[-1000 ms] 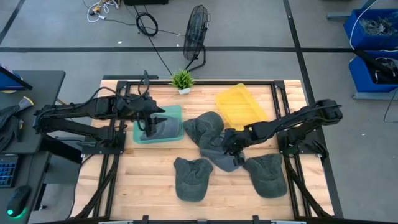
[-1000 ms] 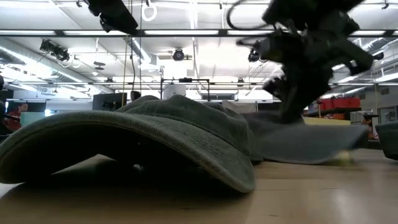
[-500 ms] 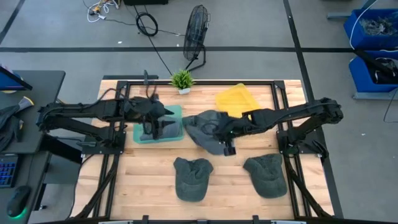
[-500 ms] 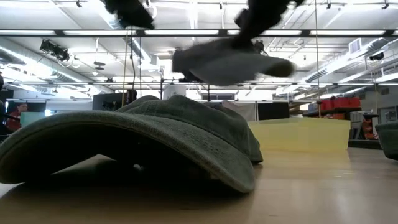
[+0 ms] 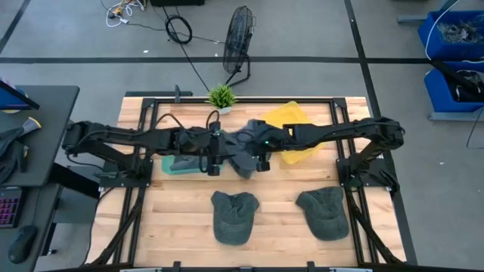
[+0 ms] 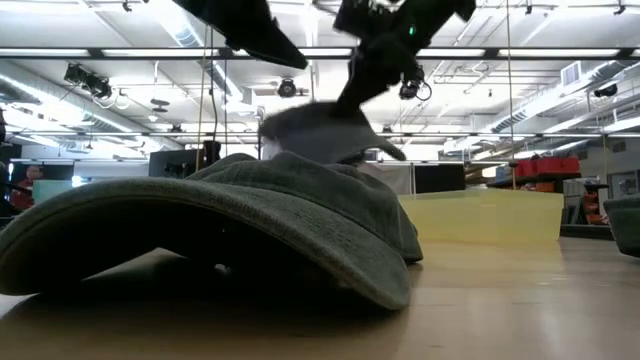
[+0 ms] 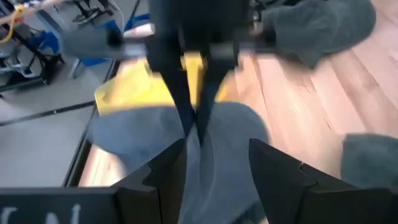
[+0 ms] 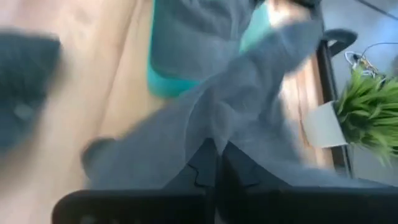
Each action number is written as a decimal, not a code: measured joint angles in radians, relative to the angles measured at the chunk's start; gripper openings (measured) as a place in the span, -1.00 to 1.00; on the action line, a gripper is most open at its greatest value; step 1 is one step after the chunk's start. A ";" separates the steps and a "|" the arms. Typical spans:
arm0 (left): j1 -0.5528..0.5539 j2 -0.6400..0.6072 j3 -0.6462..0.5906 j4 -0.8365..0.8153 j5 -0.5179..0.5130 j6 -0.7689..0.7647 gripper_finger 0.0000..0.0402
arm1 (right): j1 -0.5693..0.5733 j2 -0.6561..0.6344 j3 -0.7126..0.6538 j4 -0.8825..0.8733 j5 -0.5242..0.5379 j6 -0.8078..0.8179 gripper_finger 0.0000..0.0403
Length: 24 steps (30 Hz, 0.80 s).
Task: Pick & Place hat
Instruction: Put the gray cap into the green bin
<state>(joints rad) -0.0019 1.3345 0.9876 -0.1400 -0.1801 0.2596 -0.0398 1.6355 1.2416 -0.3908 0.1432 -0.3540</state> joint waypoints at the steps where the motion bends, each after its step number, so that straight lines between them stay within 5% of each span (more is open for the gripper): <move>1: 0.003 0.009 0.001 0.009 0.000 0.010 -0.12 | -0.001 0.009 -0.001 0.002 -0.001 -0.023 -0.97; 17: 0.017 0.086 0.001 -0.027 -0.028 0.002 -0.13 | 0.015 0.029 0.001 0.162 -0.001 -0.160 -0.96; 24: 0.016 0.086 0.001 -0.070 -0.054 -0.018 -0.43 | 0.017 0.029 0.001 0.140 -0.037 -0.216 -0.96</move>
<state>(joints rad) 0.0143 1.4208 0.9886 -0.2101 -0.2341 0.2419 -0.0227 1.6642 1.2423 -0.2510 0.1060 -0.5698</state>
